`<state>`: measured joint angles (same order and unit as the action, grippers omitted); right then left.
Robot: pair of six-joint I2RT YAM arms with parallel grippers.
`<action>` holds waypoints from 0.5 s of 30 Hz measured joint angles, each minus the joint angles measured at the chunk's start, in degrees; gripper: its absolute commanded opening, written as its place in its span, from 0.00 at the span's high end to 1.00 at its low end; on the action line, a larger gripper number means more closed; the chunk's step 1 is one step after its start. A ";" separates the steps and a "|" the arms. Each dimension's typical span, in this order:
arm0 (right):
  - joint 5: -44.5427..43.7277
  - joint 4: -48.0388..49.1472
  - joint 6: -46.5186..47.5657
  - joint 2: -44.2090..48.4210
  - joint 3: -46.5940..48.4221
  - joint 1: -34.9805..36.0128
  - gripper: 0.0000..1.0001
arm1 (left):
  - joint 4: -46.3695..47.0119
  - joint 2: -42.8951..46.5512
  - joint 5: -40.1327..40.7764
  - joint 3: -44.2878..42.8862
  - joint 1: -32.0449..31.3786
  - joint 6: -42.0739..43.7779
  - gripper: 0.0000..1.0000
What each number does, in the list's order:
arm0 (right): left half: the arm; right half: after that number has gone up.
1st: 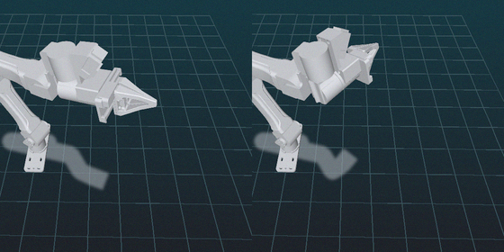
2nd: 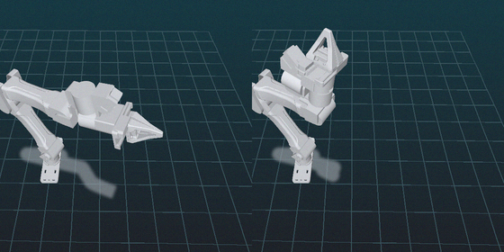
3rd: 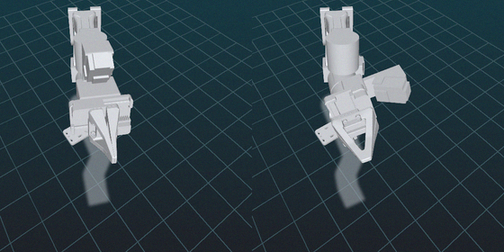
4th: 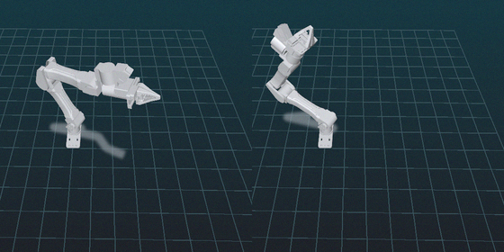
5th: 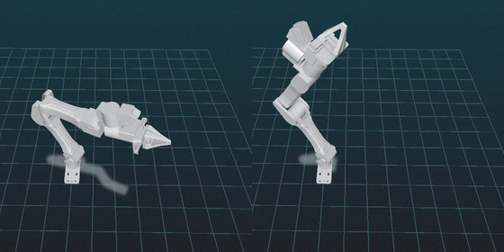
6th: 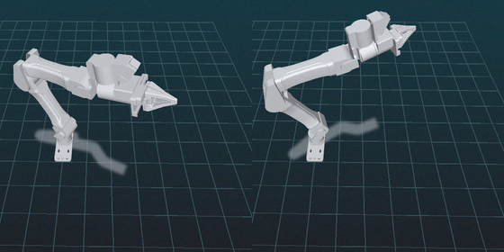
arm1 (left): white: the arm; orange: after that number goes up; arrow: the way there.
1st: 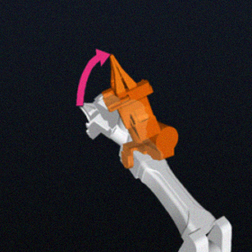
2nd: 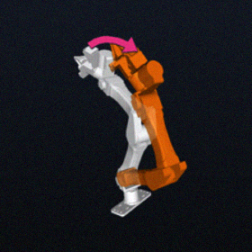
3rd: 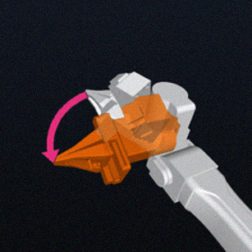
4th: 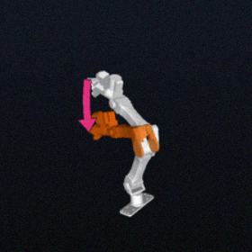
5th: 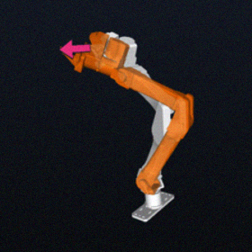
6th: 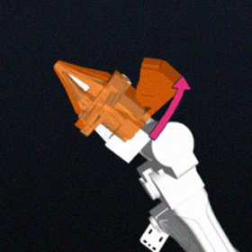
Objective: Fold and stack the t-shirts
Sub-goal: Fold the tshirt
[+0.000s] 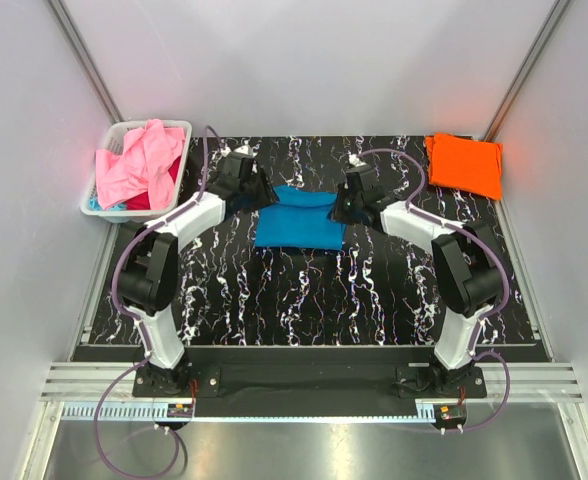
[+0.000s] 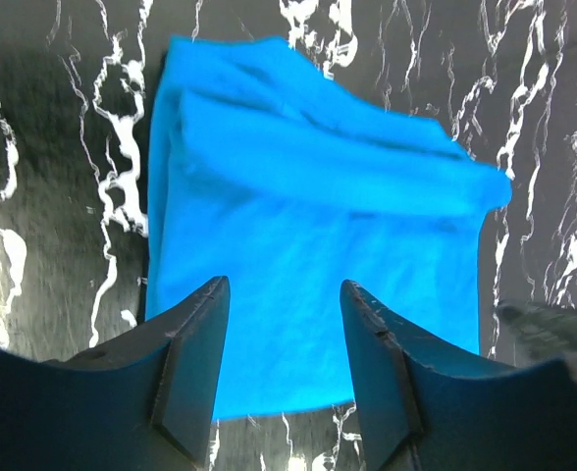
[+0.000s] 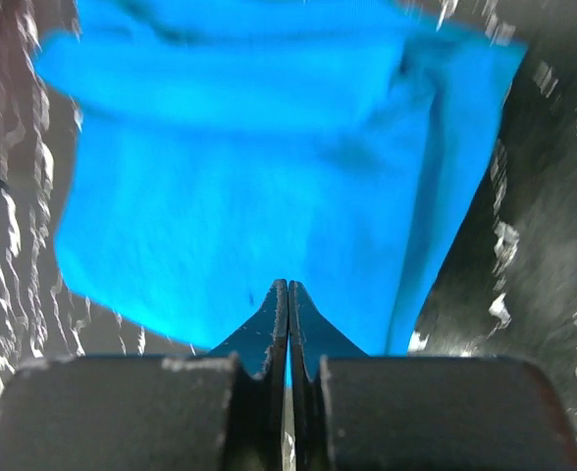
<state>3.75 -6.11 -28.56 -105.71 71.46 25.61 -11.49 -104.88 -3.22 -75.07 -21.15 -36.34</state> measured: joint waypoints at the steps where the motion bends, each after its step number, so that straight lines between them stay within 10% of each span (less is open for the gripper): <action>1: 0.37 -0.63 -0.26 0.00 -0.61 0.35 1.00 | -1.11 -0.02 -0.04 -0.46 -0.24 0.00 0.48; 15: 1.29 -5.81 -4.37 0.02 -6.27 3.17 1.00 | -7.45 -1.36 -0.31 -0.66 -3.17 -0.13 0.48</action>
<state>5.04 -11.92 -32.93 -105.69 65.19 28.77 -18.94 -106.24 -3.53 -75.72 -24.32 -36.47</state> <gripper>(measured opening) 0.011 0.521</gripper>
